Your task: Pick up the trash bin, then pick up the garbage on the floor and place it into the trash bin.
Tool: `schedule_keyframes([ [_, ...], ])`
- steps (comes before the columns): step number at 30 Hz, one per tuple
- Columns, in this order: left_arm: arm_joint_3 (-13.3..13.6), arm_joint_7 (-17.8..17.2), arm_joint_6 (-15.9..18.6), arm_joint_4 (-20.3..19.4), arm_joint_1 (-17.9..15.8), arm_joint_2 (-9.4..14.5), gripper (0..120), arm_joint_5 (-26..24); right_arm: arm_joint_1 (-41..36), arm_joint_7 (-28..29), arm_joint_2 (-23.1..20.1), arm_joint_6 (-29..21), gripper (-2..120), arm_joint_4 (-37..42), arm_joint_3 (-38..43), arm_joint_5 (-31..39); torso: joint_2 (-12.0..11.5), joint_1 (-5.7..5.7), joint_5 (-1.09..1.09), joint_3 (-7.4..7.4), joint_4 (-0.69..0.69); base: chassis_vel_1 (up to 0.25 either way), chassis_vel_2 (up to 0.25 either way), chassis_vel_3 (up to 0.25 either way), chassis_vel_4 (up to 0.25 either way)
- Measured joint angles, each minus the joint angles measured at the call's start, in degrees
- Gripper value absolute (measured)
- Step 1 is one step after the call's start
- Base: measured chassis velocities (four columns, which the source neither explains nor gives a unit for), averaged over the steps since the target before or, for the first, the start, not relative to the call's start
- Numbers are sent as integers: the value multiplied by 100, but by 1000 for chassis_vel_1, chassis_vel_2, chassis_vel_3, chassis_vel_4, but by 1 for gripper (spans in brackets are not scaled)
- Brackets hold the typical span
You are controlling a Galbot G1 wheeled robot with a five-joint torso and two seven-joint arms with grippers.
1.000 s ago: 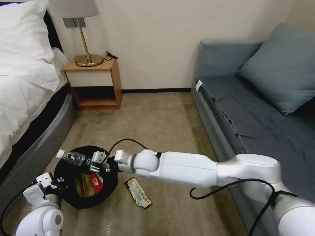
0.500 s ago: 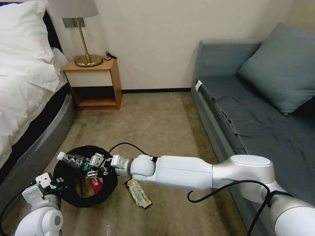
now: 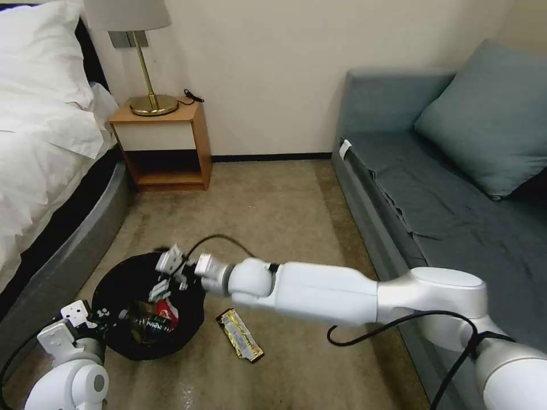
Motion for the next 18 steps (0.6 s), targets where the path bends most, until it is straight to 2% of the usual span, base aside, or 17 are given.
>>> schedule_keyframes([
  [2,-10,0,-2,7,-10,4,3,-10,-9,537,-299,-585,100,128,71,104,0,0,0,0,-1,0,0,0,0],
  [5,-8,2,-3,28,-30,3,3,-17,-114,1478,-702,-1493,100,347,49,624,0,0,1,0,-2,0,0,0,0],
  [6,-8,2,-3,28,-30,3,3,-17,-114,1478,-702,-1493,100,347,49,624,0,0,1,0,-2,0,0,0,0],
  [8,-7,2,-6,50,-34,3,3,-17,-227,1912,-911,-1966,100,449,-79,964,0,0,0,0,-3,0,0,0,0],
  [13,-17,3,-11,76,-40,15,3,-26,-360,2217,-903,-2166,100,451,-361,1321,-1,0,0,0,-1,0,0,0,0],
  [18,-58,4,-16,101,-29,42,3,-67,-520,2363,-603,-2184,99,328,-664,1630,0,0,-1,0,1,0,0,0,0],
])
